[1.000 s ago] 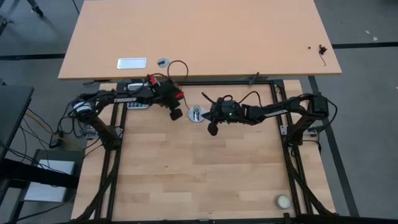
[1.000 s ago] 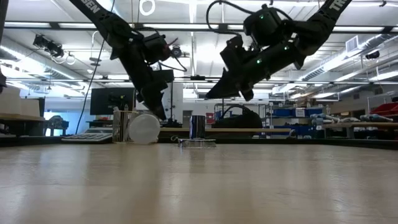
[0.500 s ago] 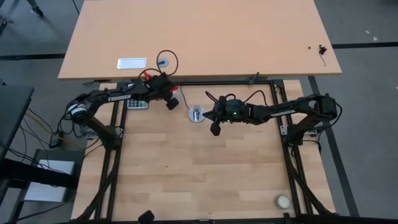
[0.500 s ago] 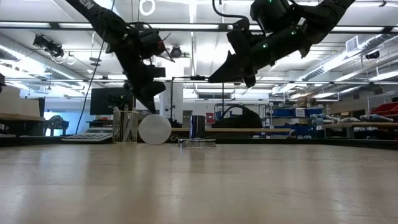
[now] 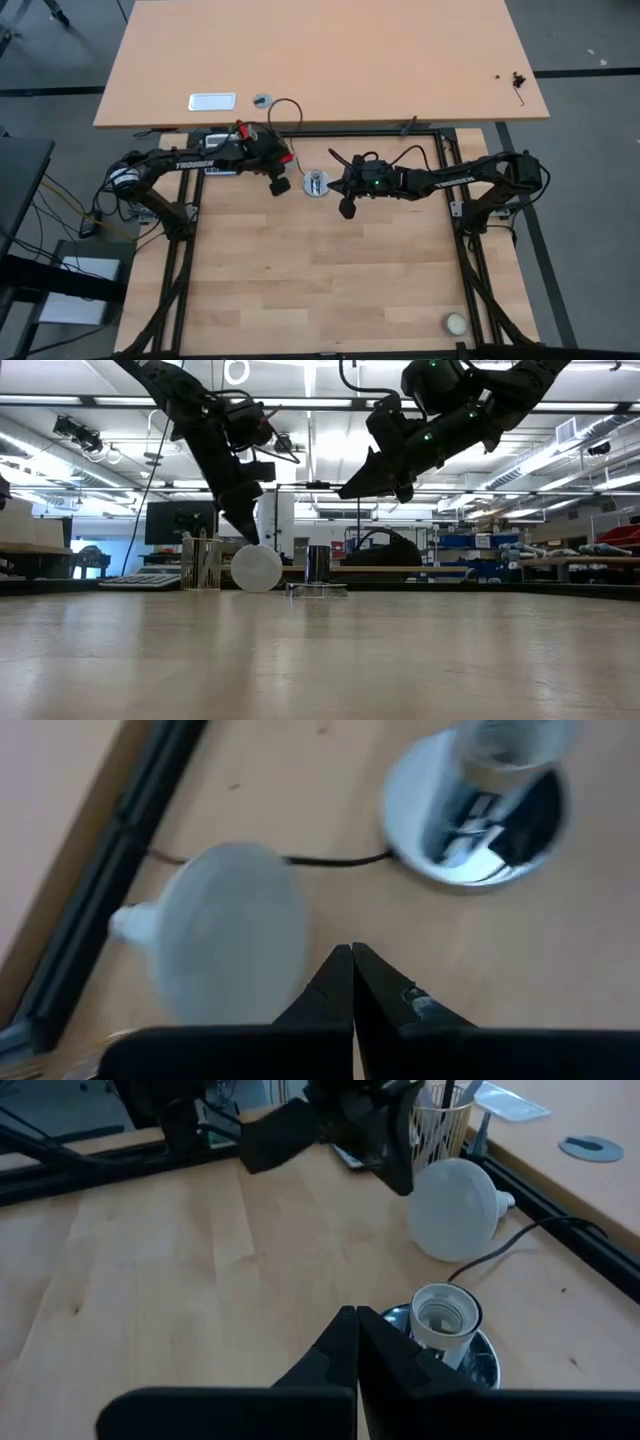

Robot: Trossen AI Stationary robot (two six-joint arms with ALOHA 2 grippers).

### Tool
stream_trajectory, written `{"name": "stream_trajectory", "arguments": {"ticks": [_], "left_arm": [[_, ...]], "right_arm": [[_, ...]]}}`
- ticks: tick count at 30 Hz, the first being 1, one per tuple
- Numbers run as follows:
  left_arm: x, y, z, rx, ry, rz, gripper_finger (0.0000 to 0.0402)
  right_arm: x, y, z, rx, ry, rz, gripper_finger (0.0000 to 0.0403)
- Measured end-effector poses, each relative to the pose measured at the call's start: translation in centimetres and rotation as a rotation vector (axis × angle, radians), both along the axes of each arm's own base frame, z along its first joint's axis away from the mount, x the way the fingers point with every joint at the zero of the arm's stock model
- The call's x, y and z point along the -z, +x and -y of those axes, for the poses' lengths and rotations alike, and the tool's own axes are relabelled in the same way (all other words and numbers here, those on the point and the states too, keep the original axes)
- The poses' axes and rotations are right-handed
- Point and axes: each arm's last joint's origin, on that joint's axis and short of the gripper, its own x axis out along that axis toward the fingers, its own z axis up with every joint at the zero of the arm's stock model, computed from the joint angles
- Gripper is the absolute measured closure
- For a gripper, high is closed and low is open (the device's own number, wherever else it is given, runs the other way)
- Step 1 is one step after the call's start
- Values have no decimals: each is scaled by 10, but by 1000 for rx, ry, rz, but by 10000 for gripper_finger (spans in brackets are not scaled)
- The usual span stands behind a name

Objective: Screw lightbulb
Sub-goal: Return to Home Position

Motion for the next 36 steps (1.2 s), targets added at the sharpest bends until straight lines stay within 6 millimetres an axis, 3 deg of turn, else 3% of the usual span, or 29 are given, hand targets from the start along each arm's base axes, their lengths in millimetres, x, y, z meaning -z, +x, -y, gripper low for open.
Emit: {"name": "stream_trajectory", "arguments": {"ticks": [11,23,29,36], "left_arm": [[-29,15,29,118,1,239,402],[-38,26,40,151,25,350,402],[-38,26,40,152,25,352,402],[-40,28,40,154,36,376,402]], "right_arm": [[2,-1,-9,-163,-77,-28,398],[15,-10,-13,-241,-79,-19,401],[5,-31,-17,-249,-92,22,402],[-5,-74,-24,-240,-114,100,402]]}}
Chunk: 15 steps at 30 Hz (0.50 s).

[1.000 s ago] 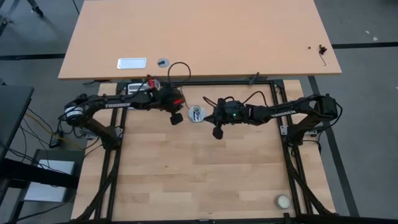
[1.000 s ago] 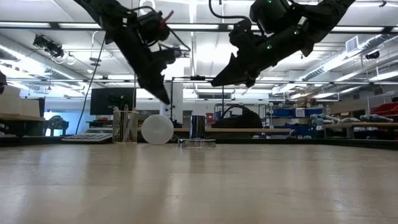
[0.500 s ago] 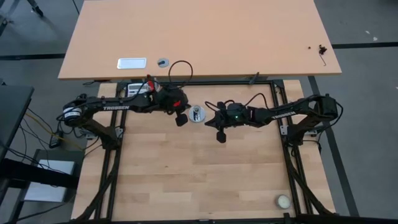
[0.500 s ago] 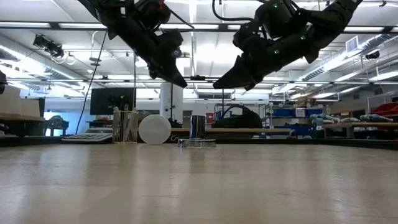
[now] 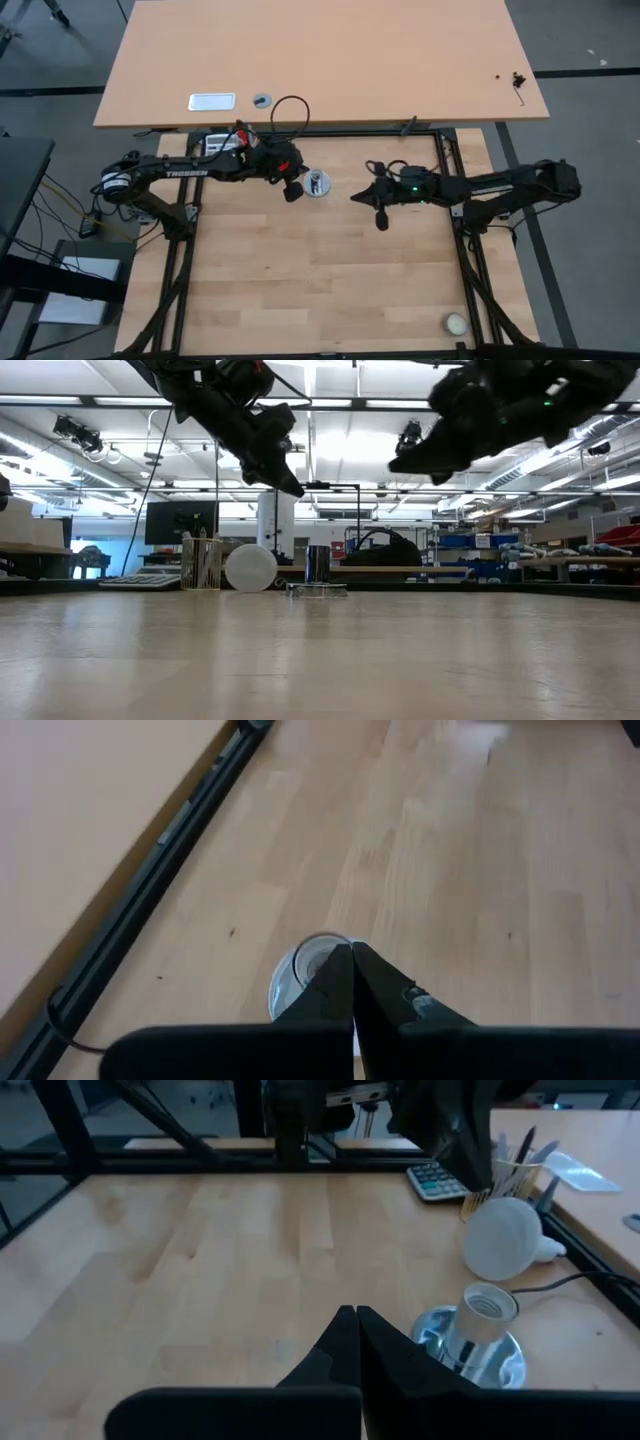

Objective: Screw lightbulb
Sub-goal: Return to Home Position

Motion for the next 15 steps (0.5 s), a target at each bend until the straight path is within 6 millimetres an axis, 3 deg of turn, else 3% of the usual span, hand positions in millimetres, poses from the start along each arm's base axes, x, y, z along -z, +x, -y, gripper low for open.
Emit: {"name": "stream_trajectory", "arguments": {"ticks": [8,15], "left_arm": [[-4,2,-1,-1,15,42,402],[-4,3,-1,-1,16,45,402]], "right_arm": [[9,-52,-7,18,-4,120,402],[18,-84,-13,43,-9,210,403]]}}
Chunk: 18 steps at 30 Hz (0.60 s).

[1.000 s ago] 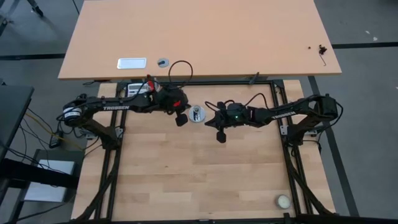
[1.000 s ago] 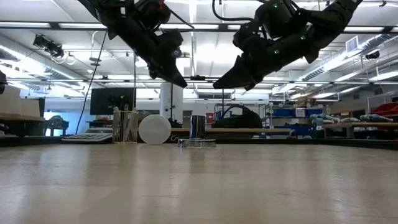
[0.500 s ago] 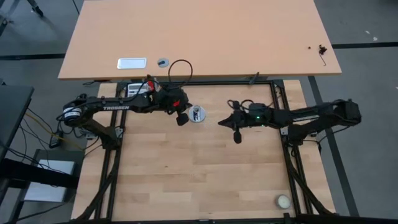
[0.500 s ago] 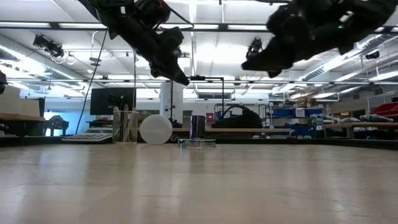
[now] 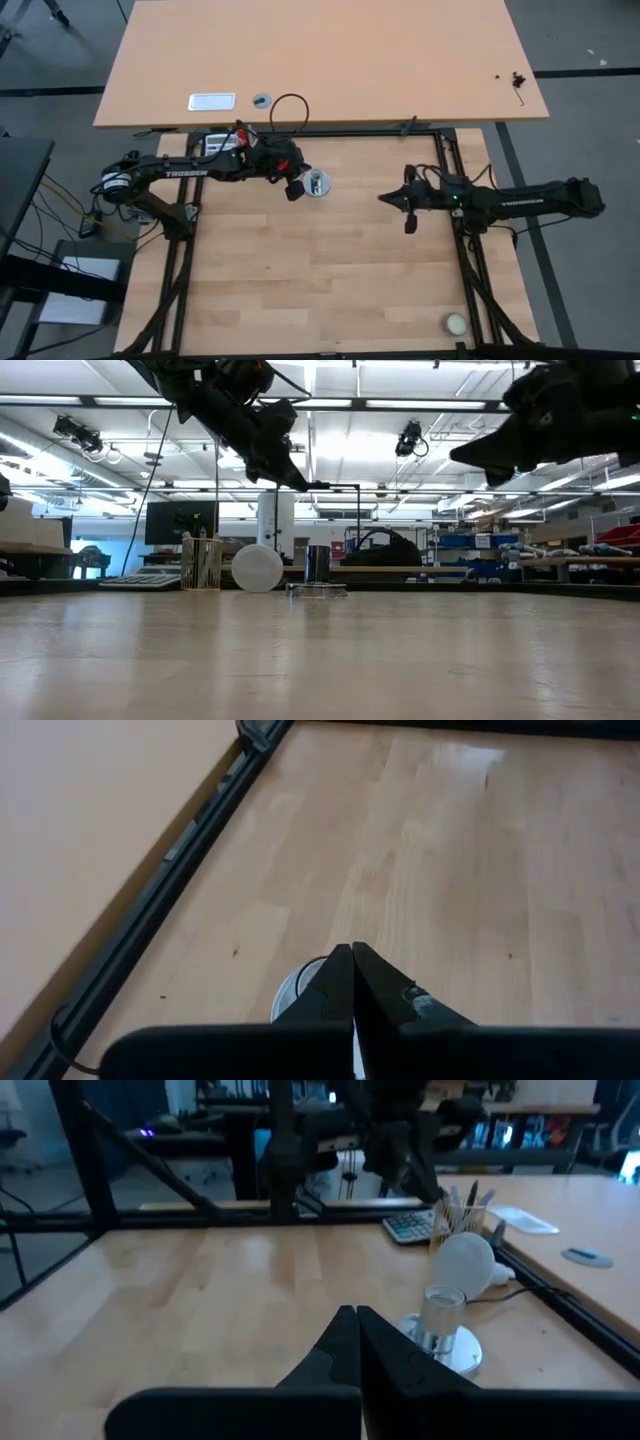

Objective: Screw lightbulb
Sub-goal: Return to Home Position

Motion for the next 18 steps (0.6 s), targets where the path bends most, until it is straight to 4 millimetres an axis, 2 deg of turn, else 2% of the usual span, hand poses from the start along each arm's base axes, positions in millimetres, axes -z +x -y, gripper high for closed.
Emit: {"name": "stream_trajectory", "arguments": {"ticks": [6,14,18], "left_arm": [[0,0,0,0,1,1,402],[-1,0,0,0,3,7,401],[-1,1,0,1,7,15,401]], "right_arm": [[6,-16,-5,42,-8,6,403],[4,-31,-14,80,-29,4,403],[0,-39,-19,44,-51,32,403]]}}
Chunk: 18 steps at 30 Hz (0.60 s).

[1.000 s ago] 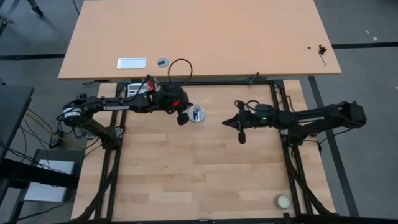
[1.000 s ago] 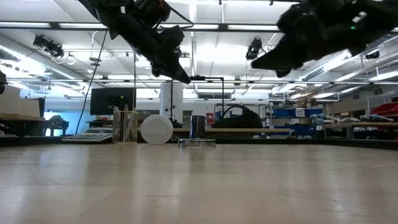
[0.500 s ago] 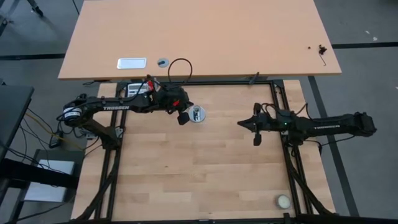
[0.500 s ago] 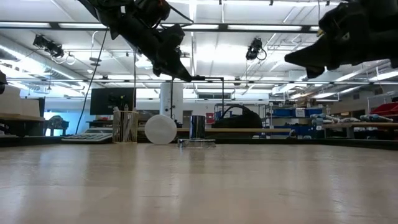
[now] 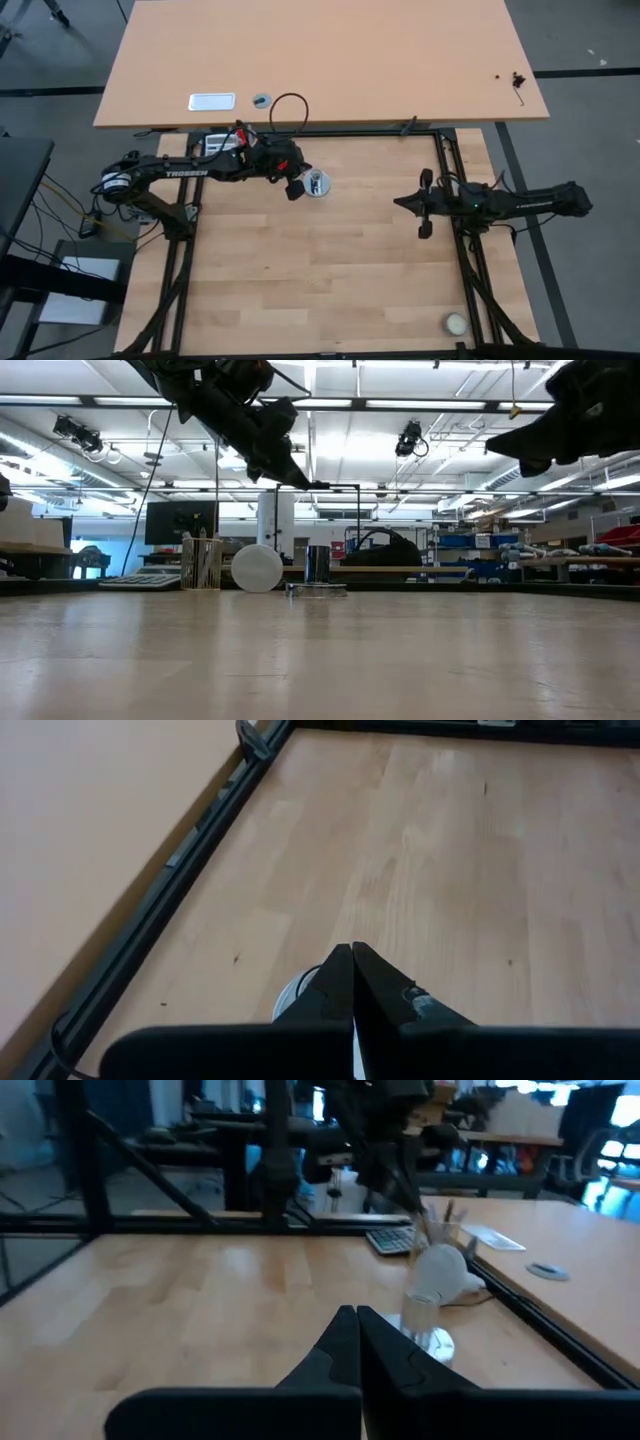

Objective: Screw lightbulb
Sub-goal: Return to Home Position

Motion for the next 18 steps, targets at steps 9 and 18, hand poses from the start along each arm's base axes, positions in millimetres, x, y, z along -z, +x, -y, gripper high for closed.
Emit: {"name": "stream_trajectory", "arguments": {"ticks": [9,18], "left_arm": [[-2,1,0,3,12,19,401],[-5,-1,0,9,24,23,401]], "right_arm": [[16,-15,3,-84,31,97,403],[21,-19,10,-38,31,113,403]]}}
